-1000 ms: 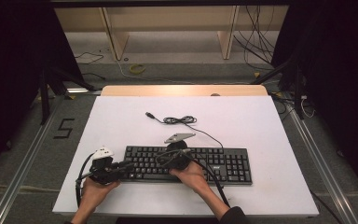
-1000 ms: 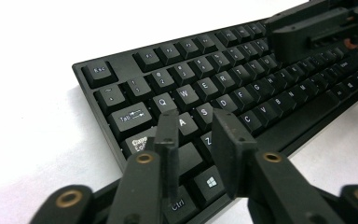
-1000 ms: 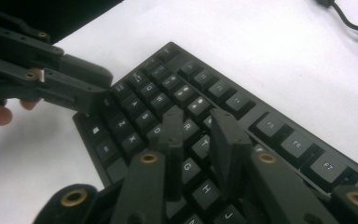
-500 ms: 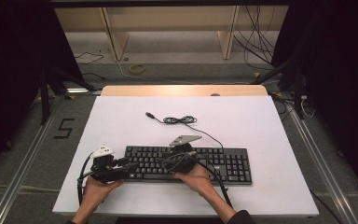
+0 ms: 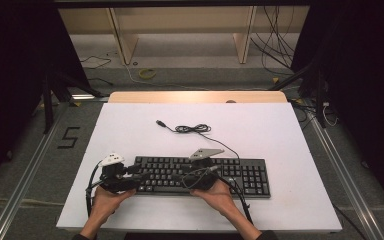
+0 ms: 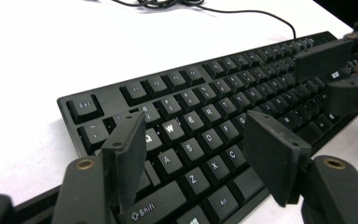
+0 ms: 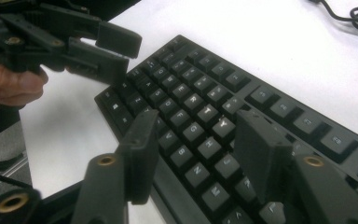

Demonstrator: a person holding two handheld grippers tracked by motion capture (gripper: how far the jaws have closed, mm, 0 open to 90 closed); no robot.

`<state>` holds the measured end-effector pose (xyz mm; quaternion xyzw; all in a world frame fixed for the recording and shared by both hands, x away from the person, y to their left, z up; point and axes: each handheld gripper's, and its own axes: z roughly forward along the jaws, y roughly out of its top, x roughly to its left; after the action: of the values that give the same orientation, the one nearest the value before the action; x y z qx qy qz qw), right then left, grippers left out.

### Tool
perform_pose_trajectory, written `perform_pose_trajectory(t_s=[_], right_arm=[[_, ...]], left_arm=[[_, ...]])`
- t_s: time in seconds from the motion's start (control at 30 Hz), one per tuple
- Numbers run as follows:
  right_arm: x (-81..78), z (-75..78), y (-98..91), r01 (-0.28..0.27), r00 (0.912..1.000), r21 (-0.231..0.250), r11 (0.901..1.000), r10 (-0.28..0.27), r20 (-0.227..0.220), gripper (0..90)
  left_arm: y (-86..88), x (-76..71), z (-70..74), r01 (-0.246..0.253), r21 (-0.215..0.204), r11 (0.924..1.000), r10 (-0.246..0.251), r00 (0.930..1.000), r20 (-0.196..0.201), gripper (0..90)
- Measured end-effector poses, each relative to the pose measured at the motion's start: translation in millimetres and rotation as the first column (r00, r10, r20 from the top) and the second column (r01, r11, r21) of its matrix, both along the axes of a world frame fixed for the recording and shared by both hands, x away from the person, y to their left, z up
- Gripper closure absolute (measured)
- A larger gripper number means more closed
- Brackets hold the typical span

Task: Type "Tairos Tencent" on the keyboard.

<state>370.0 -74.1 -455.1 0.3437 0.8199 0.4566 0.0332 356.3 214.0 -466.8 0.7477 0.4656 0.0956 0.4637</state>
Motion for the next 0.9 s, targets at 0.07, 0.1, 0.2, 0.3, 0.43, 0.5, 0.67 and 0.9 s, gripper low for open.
perform_pose_trajectory(t_s=[0.07,0.1,0.2,0.3,0.43,0.5,0.67,0.9], right_arm=[[-2.2,0.0,-3.7,0.005,1.0000,0.010,0.9999,-0.005,0.002,48.4],[-3.3,-0.1,-5.6,0.005,1.0000,0.012,0.9999,-0.005,0.001,47.5],[-6.4,-0.7,-10.9,0.007,0.9999,0.012,0.9999,-0.007,0.007,46.1],[-9.6,-1.9,-16.6,0.013,0.9999,0.017,0.9998,-0.013,0.005,44.7],[-12.5,-3.5,-23.5,0.019,0.9998,0.017,0.9997,-0.019,0.010,41.7],[-14.1,-4.0,-26.2,0.023,0.9997,0.017,0.9996,-0.023,0.010,40.0],[-18.6,-4.9,-29.6,0.023,0.9997,0.015,0.9996,-0.024,0.007,38.0],[-24.7,-4.9,-33.2,0.016,0.9997,0.013,0.9998,-0.016,0.018,37.1]], left_arm=[[-0.9,1.4,-0.1,-0.002,0.000,1.0000,0.002,1.0000,-0.001,39.9],[-1.3,2.2,-0.1,-0.002,0.003,1.0000,0.002,1.0000,0.001,40.2],[-3.6,5.2,-0.3,-0.005,0.010,0.9999,0.005,1.0000,0.001,41.8],[-6.4,9.4,-0.6,0.000,0.017,0.9999,0.000,1.0000,-0.001,44.7],[-10.9,14.7,-1.3,0.010,0.036,0.9993,-0.010,0.9999,-0.008,54.1],[-14.1,16.8,-1.9,0.023,0.046,0.9987,-0.023,0.9997,-0.012,59.9],[-21.9,20.6,-2.9,0.059,0.070,0.9958,-0.058,0.9982,-0.018,73.4],[-32.2,25.7,-5.8,0.093,0.109,0.9897,-0.090,0.9955,-0.032,87.7]])
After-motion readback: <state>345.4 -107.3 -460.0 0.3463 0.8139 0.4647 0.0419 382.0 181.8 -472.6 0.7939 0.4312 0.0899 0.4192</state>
